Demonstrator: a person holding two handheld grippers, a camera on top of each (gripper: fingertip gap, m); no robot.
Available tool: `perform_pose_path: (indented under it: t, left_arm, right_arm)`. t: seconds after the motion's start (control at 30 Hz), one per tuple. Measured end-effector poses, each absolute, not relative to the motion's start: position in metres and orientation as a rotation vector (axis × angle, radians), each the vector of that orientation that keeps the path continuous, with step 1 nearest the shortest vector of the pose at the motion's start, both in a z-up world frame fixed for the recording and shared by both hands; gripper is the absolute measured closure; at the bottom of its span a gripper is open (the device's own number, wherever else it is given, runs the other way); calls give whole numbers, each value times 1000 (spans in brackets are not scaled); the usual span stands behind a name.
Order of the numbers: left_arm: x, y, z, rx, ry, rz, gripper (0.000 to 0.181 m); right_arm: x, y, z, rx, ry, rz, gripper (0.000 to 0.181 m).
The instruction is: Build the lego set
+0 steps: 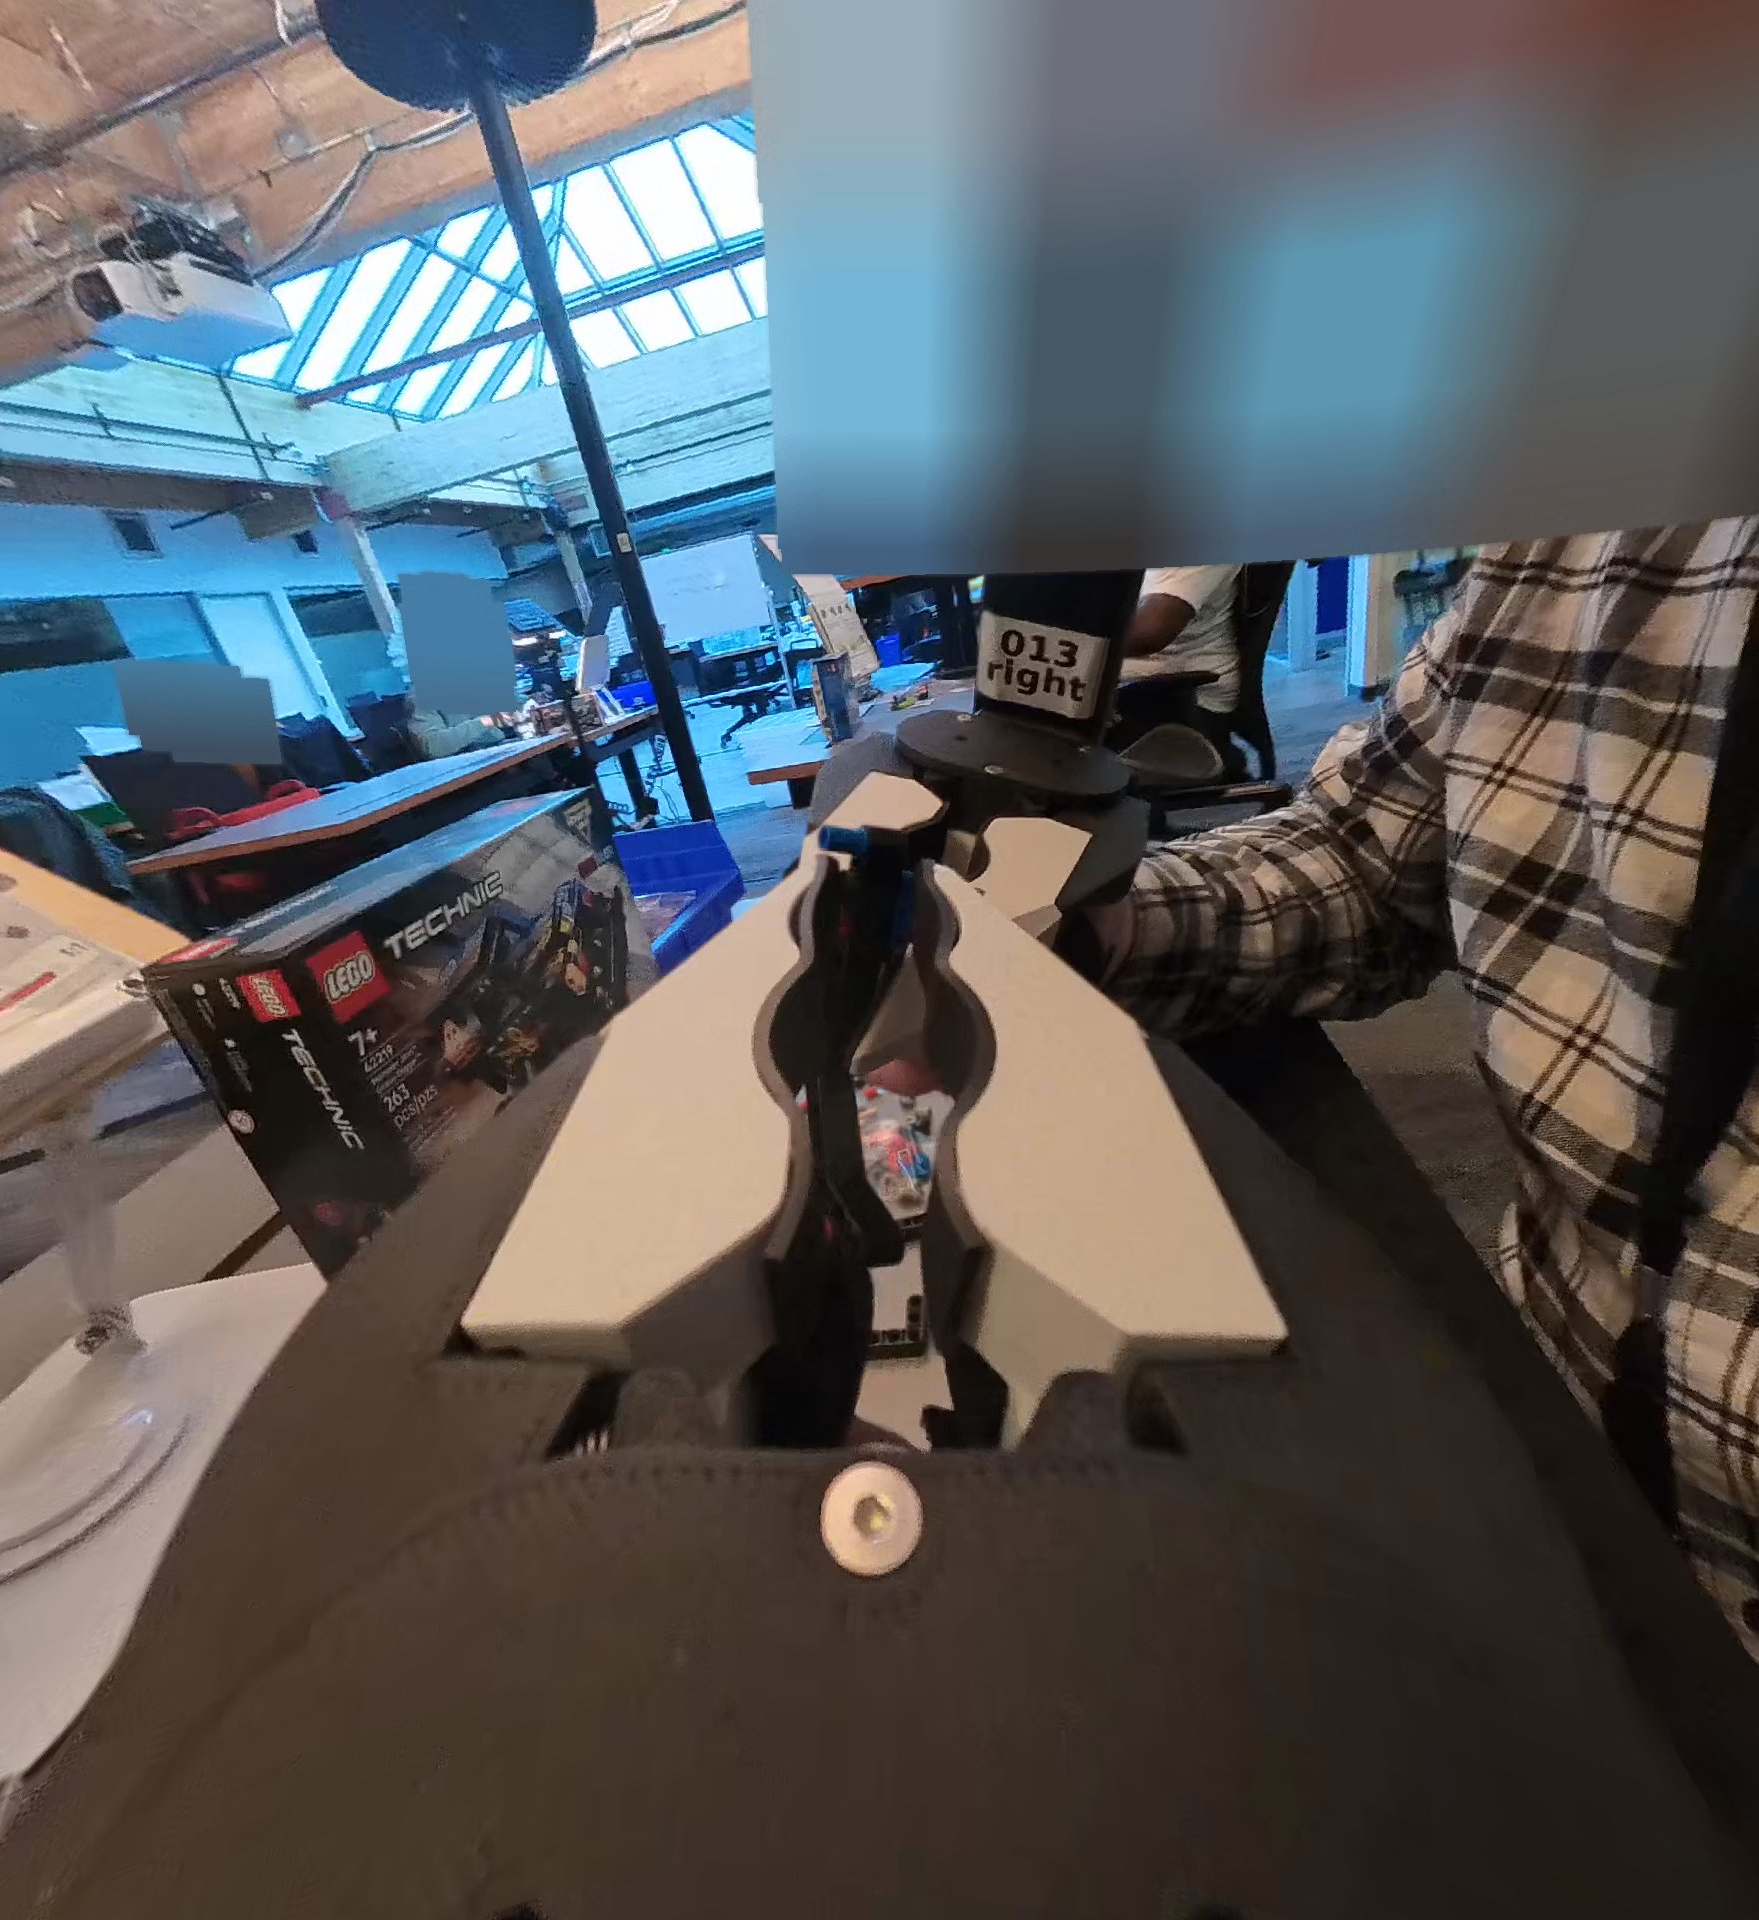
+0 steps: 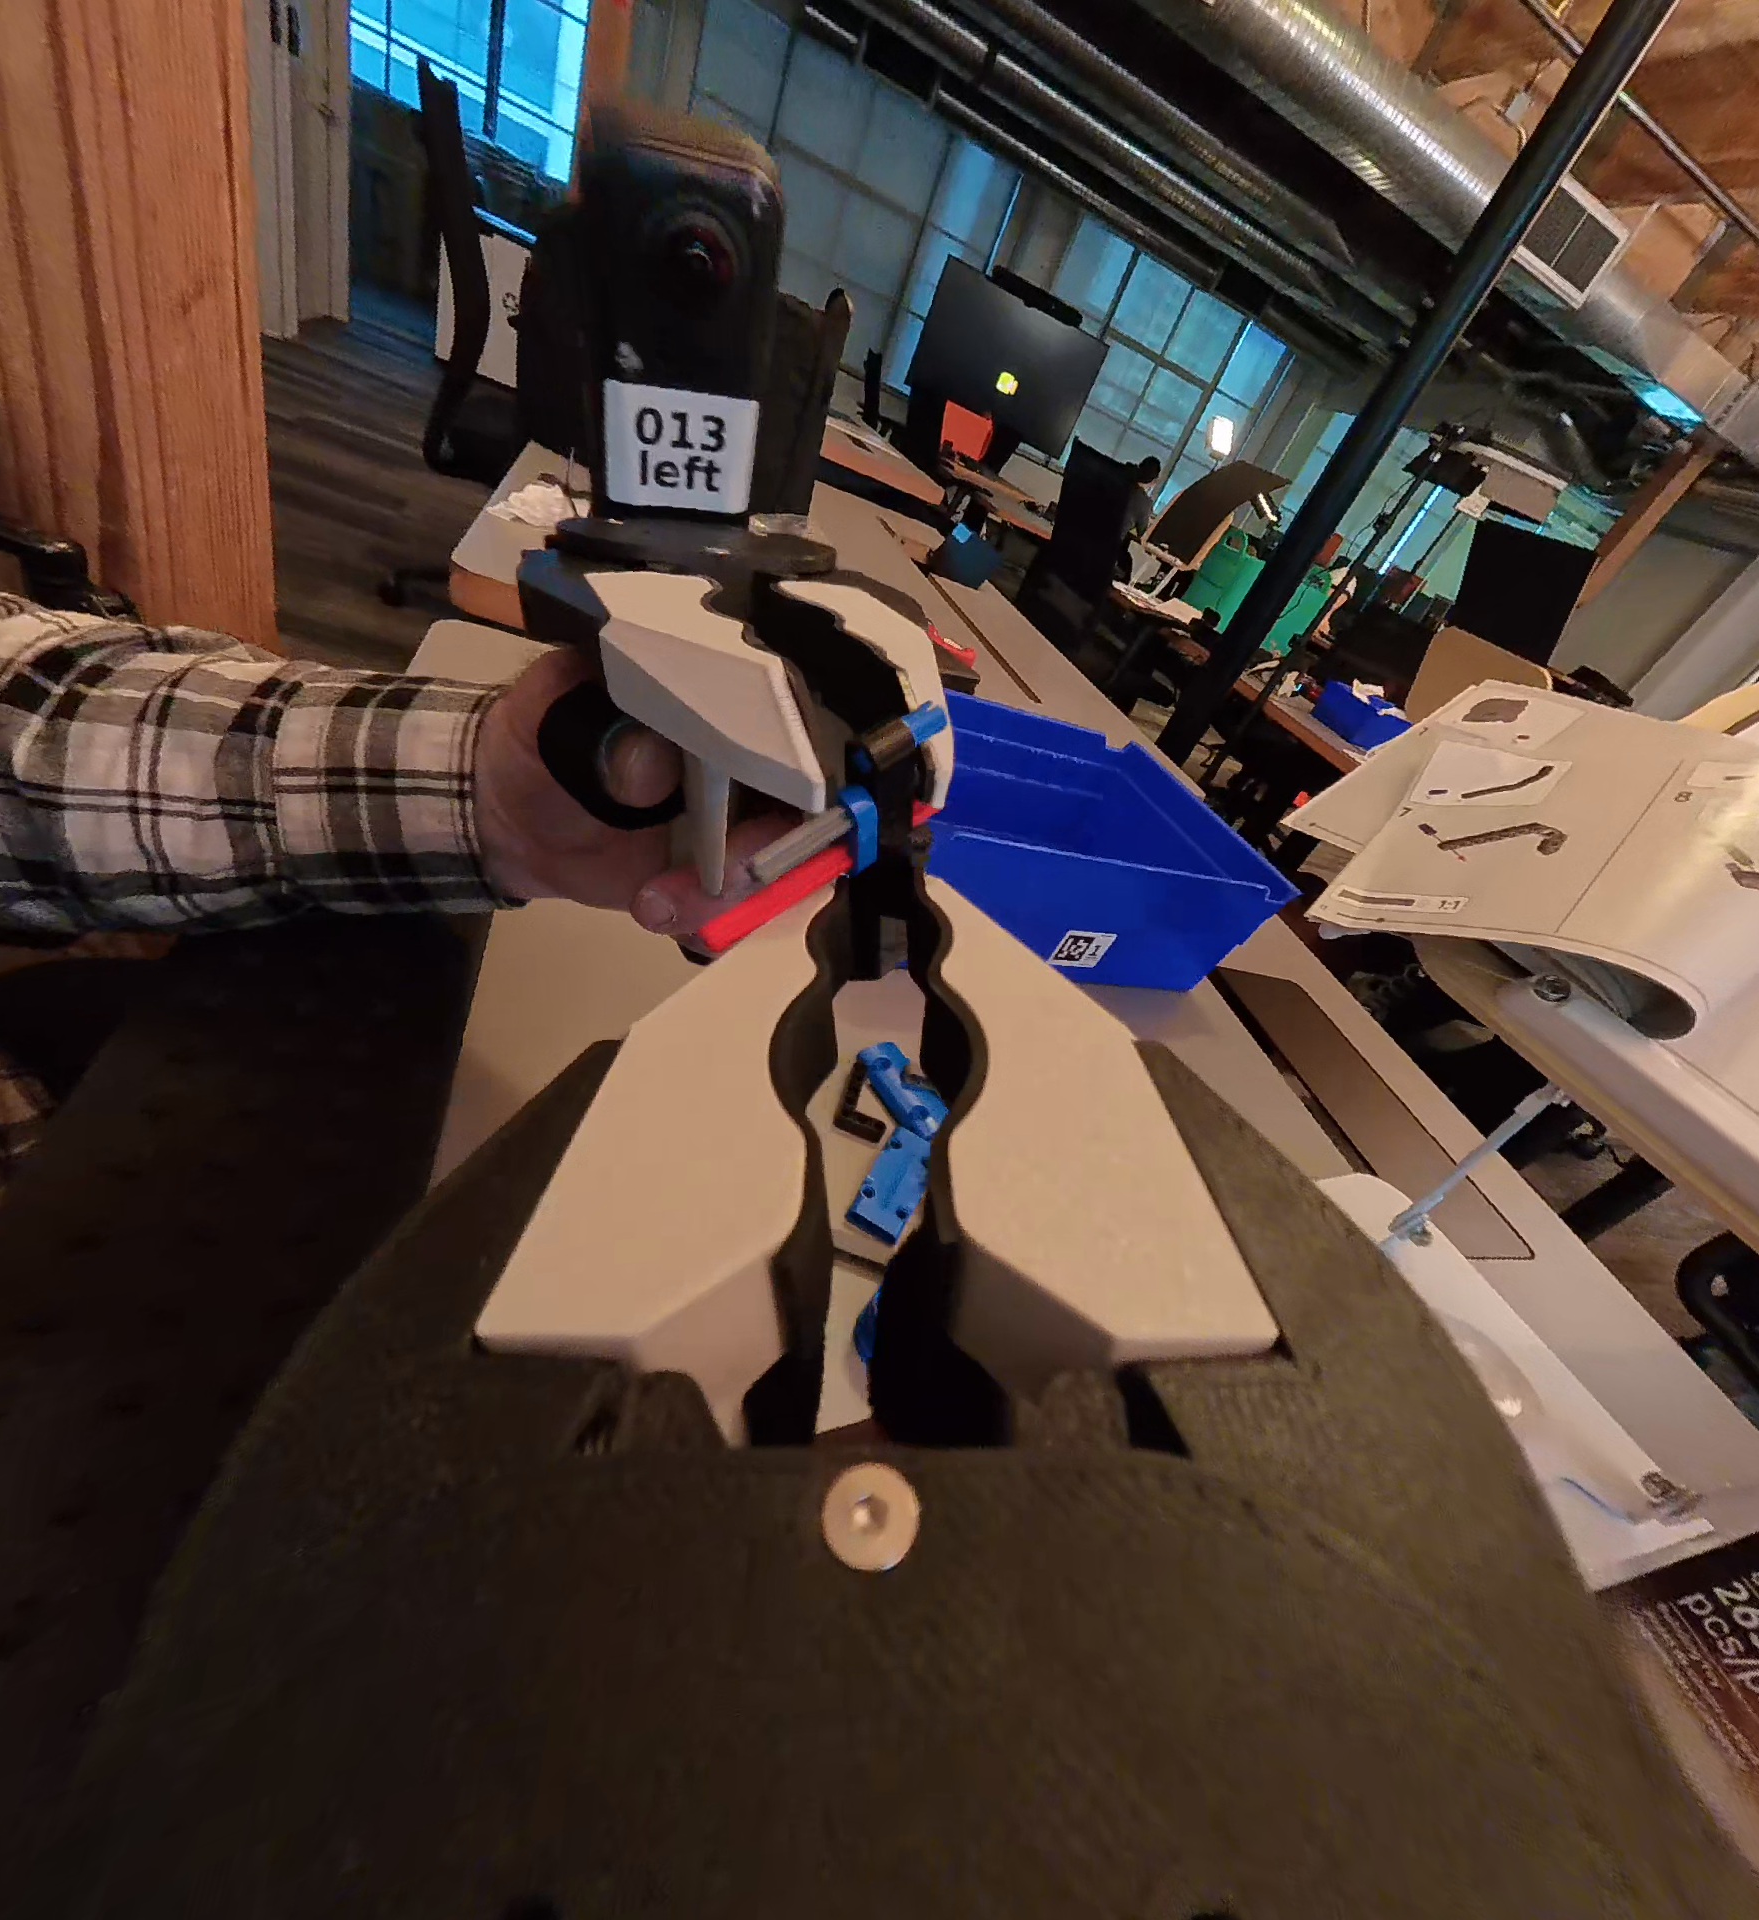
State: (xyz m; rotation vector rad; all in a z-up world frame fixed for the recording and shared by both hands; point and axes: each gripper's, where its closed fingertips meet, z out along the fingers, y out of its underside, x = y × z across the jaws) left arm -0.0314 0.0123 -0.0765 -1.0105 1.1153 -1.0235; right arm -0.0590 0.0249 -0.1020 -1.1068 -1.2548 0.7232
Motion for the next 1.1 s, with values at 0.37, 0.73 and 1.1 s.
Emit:
perform_pose_path:
  t: [0.37, 0.73, 1.1]
  left_arm:
    - [-48, 38, -125, -1462, 1089, -781, 137]
    - [-93, 18, -257, -2118, 1116, -308, 125]
    - [-96, 18, -263, -2143, 983, -444, 144]
  right_arm:
    - [-54, 54, -129, -1128, -1331, 468, 174]
    - [-47, 78, -157, -1211, -1371, 418, 174]
    - [-45, 82, -165, -1226, -1390, 416, 174]
